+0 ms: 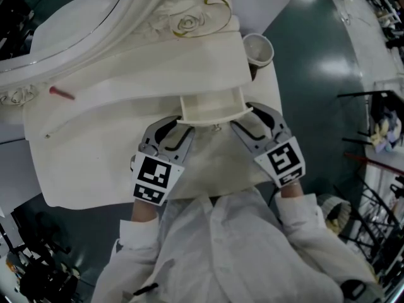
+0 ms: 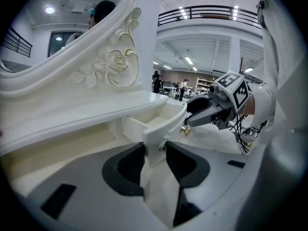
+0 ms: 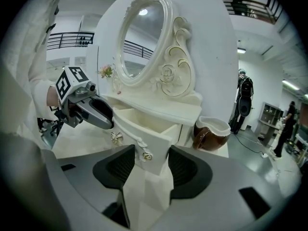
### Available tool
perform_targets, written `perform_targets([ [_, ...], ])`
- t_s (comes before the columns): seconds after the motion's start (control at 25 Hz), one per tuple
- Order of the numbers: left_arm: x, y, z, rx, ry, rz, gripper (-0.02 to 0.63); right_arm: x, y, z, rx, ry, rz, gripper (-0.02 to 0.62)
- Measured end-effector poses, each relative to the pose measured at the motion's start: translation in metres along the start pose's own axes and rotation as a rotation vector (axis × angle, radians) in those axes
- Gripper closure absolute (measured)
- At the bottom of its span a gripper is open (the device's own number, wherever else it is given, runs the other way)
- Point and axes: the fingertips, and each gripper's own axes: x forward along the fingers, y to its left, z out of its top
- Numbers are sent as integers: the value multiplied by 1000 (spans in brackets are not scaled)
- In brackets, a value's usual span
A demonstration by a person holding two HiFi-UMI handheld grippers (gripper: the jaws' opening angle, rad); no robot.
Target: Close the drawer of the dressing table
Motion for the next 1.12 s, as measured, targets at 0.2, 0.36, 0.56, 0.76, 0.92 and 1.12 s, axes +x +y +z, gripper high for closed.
perform_targets([
  [0.2, -1, 2, 2, -8, -12, -7, 465, 1, 0, 4, 7, -16, 15, 387],
  [0.36, 0, 1, 2, -39, -12, -28, 465, 1, -1, 3, 13, -12, 24, 387],
  [0.56, 0, 2, 6, -48, -35, -41, 465, 0, -2, 8, 32, -33, 28, 387],
  [0.76, -1, 4, 9, -45, -40, -50, 465, 0, -4, 11, 24, -38, 41, 385],
  [0.92, -2, 2, 10, -23, -29, -41, 465, -2, -4, 10, 6, -45, 30, 385],
  [1.12, -1, 1, 6, 10, -9, -15, 465, -1, -2, 6, -21, -64, 3, 385],
])
